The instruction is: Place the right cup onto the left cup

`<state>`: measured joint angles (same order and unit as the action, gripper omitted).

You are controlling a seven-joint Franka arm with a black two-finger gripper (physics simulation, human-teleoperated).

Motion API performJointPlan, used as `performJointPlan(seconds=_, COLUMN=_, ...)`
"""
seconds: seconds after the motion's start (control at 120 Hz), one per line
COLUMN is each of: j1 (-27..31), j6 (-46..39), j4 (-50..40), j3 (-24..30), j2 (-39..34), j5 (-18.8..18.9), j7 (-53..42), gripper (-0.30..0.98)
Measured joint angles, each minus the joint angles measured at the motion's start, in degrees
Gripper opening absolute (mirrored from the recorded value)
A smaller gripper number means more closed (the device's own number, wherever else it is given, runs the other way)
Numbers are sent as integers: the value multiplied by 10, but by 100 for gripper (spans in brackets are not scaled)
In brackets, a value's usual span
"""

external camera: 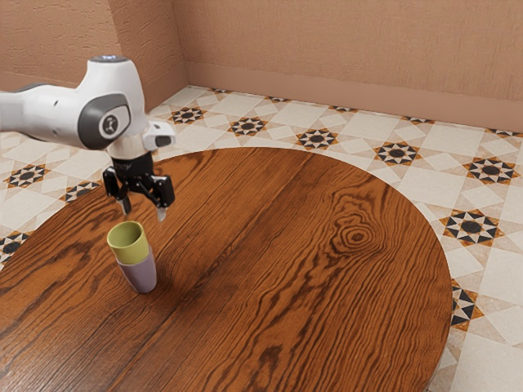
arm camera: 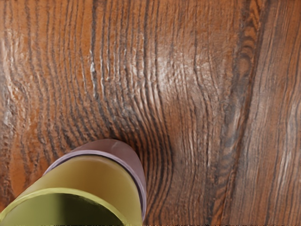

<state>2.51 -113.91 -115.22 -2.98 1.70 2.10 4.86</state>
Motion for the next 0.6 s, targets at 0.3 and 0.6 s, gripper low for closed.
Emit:
performJointPlan(seconds=0.3, j1=-31, j6=68, j4=54, j3=-16, j2=-28, j5=-1, j7=-9, gripper=67)
performJointPlan(seconds=0.6, j1=-107, j6=152, j4=127, j3=-58, j2=-27, j5=7, j7=-36, gripper=68)
